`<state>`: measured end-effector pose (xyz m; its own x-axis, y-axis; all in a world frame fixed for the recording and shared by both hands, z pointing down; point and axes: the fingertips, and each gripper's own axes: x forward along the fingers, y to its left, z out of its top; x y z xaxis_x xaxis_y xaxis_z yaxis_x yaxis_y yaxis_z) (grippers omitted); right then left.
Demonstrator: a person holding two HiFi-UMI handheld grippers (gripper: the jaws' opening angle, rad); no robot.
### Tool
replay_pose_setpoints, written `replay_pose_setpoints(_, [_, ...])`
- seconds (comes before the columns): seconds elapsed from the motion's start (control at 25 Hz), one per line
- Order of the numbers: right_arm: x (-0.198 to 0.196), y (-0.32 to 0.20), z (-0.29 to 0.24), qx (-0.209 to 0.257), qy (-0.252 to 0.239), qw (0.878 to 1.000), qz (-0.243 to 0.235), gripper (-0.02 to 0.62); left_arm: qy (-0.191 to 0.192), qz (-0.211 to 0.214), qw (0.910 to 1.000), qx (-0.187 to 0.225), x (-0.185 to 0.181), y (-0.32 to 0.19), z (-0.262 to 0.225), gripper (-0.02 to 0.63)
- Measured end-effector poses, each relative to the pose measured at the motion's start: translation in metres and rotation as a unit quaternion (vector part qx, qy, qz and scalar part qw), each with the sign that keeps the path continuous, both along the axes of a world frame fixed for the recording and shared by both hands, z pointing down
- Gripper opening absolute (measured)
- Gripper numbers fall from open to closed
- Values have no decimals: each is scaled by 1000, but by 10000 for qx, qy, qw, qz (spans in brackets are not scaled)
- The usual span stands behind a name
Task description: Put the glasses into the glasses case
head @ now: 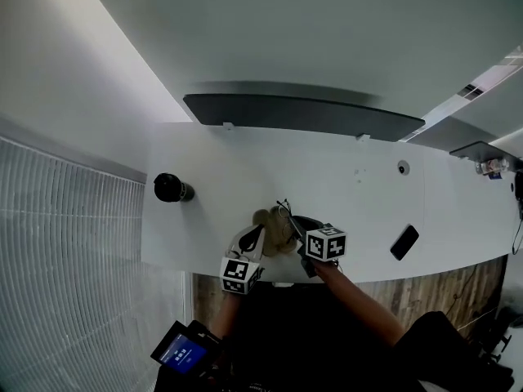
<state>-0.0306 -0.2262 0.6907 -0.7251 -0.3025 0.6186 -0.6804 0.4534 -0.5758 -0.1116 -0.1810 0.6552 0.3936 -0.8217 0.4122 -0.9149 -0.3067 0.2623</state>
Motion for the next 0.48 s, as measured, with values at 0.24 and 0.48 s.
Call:
replay_pose_setpoints(0.24, [-2, 24, 62, -850, 733, 9935, 204, 15, 121, 69, 9999, -55, -8, 15, 1, 8])
replay_pose_setpoints(0.48, [-2, 25, 96, -1136, 1108, 9866, 370, 15, 184, 354, 9992, -60, -10, 31, 10, 8])
